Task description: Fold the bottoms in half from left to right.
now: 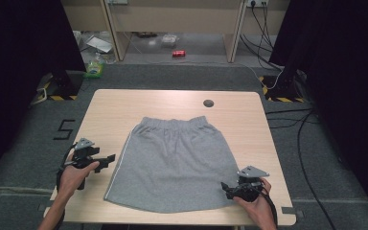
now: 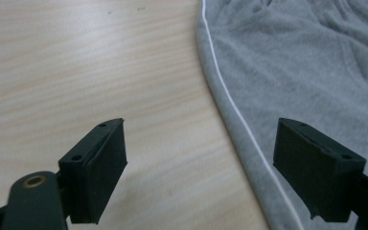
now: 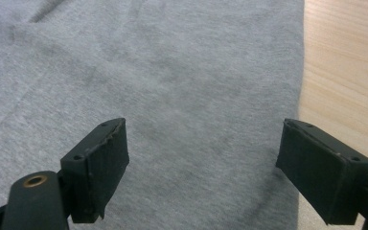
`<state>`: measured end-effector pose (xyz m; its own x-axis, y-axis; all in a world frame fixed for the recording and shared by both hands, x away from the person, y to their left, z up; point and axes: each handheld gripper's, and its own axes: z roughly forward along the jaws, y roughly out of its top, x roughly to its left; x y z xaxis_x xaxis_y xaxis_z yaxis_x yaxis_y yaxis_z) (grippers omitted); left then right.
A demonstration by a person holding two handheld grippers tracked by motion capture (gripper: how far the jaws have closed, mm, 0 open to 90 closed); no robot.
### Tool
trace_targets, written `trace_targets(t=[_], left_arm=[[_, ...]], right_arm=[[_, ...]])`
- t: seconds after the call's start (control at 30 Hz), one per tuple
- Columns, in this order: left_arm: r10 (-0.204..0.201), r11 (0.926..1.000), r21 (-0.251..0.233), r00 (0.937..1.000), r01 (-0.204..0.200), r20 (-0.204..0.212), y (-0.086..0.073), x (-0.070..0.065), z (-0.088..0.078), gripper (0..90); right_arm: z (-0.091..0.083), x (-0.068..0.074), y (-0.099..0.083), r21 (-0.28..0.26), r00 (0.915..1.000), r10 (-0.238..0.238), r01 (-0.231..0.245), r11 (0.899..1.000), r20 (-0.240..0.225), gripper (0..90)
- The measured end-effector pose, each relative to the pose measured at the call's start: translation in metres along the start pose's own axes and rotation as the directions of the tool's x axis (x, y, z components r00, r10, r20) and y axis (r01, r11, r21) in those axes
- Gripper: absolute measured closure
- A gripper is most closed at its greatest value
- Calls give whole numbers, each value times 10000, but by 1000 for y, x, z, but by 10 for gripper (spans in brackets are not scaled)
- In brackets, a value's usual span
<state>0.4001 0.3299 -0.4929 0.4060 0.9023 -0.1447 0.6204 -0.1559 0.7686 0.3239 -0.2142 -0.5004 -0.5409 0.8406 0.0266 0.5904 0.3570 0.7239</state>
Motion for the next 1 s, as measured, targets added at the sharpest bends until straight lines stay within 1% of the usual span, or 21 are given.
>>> trace_targets(t=[0.03, 0.1, 0.17, 0.23, 0.27, 0.3, 0.33, 0.37, 0.5, 0.57, 0.6, 0.63, 0.77, 0.8, 0.83, 0.93, 1.0], left_arm=[[22, 10000, 35, 10000, -23, 20, 7, -1, 5, 182], [-11, 10000, 95, 9999, 9, 118, 14, -1, 10, 182], [-69, 9999, 131, 9999, 68, 130, 21, -2, 16, 189], [-78, 9999, 125, 9997, 75, 249, 28, -2, 22, 210], [-78, 9999, 125, 9997, 75, 249, 28, -2, 22, 223], [-162, 9998, 110, 9993, 158, 334, 35, -3, 28, 234], [-158, 9998, 158, 9992, 152, 362, 38, -4, 31, 239], [-158, 9998, 158, 9992, 152, 362, 38, -4, 31, 248], [-179, 9996, 230, 9988, 169, 457, 55, -8, 47, 270], [-354, 9991, 263, 9970, 337, 688, 62, -9, 53, 281], [-354, 9991, 263, 9970, 337, 688, 62, -9, 53, 288], [-344, 9991, 277, 9972, 326, 668, 69, -11, 59, 302], [-130, 9990, 433, 9982, 105, 577, 80, -16, 71, 336], [-130, 9990, 433, 9982, 105, 577, 80, -16, 71, 343], [-118, 9989, 462, 9982, 91, 594, 83, -18, 74, 343], [-9, 9986, 520, 9988, -17, 499, 90, -19, 85, 387], [-36, 9984, 573, 9990, 10, 452, 93, -19, 90, 406]], right_arm=[[0, 0, 0, -6, 10000, -18, 18, 10000, 6, 181], [0, 1, 0, -15, 10000, -18, 18, 10000, -23, 181], [0, 1, 0, -7, 10000, 2, -2, 10000, -34, 181], [0, 2, 1, -11, 10000, -15, 15, 10000, -34, 181], [0, 2, 1, 12, 10000, 4, -4, 10000, -37, 182], [0, 2, 1, 12, 10000, -7, 7, 10000, -44, 182], [0, 2, 1, 11, 10000, -8, 8, 10000, -39, 182], [0, 2, 1, 9, 10000, -10, 10, 10000, -30, 182], [1, 1, 1, -33, 10000, -8, 8, 10000, -37, 183], [0, 1, 1, -34, 10000, -11, 11, 10000, -45, 183], [1, 1, 1, -42, 10000, -17, 16, 10000, -45, 184], [1, 1, 1, -25, 10000, -8, 8, 10000, -48, 184], [0, 2, 1, -24, 10000, -28, 28, 10000, -44, 185], [0, 2, 1, -35, 10000, -51, 50, 10000, -54, 185], [0, 2, 1, -35, 10000, -51, 50, 10000, -54, 185], [0, 2, 1, -39, 10000, -35, 35, 10000, -62, 186], [1, 2, 1, -36, 9999, -87, 87, 10000, -75, 186]])
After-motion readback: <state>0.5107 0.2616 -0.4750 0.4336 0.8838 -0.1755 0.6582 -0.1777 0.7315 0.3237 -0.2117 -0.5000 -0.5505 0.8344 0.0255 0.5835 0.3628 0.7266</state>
